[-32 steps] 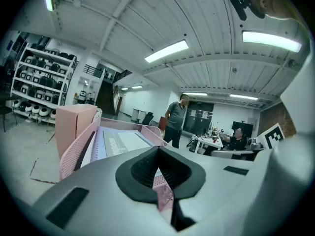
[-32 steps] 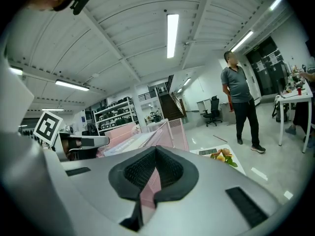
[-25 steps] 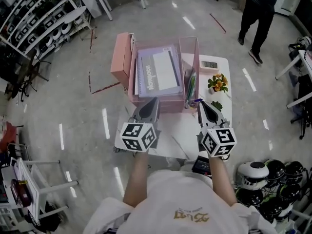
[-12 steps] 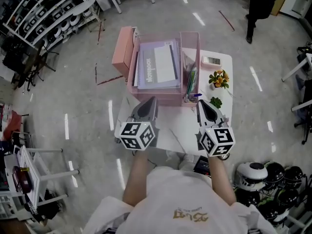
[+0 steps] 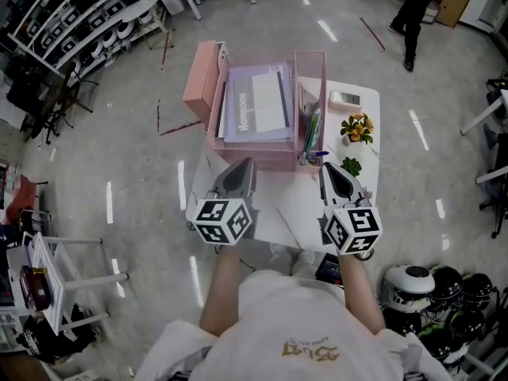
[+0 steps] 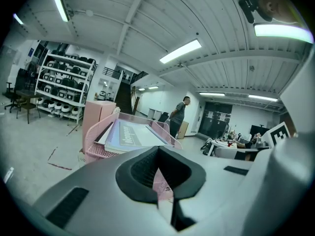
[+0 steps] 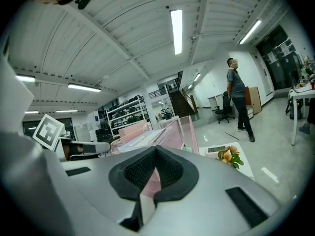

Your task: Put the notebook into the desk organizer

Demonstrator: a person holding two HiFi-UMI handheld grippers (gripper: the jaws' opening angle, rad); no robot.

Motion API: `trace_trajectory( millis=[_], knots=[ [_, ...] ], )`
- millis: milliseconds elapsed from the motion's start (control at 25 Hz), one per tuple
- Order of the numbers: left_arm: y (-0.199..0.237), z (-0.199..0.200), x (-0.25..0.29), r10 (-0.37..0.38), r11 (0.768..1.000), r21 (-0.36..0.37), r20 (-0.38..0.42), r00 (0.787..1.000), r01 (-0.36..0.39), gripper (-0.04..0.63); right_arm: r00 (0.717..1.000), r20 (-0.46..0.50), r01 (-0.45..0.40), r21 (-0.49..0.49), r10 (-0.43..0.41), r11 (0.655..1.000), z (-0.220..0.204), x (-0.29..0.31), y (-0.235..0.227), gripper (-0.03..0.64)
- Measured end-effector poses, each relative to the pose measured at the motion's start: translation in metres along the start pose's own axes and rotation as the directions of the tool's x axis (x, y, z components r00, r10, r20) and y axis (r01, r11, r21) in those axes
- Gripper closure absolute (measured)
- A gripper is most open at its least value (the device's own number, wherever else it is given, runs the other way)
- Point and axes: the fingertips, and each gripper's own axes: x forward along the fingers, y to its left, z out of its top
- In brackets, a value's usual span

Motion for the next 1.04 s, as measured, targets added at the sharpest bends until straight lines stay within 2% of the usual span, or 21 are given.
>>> trace_trajectory(
  millis=[1040],
  knots=[
    [-0.001,0.001,-0.007,-0.011,1.0,0.009,-0.003,1.0,0.011,0.581,1.0,0.002,-0.017,-0.007,0.017,1.0,0.0,-0.004,0.011,0.607]
  ],
)
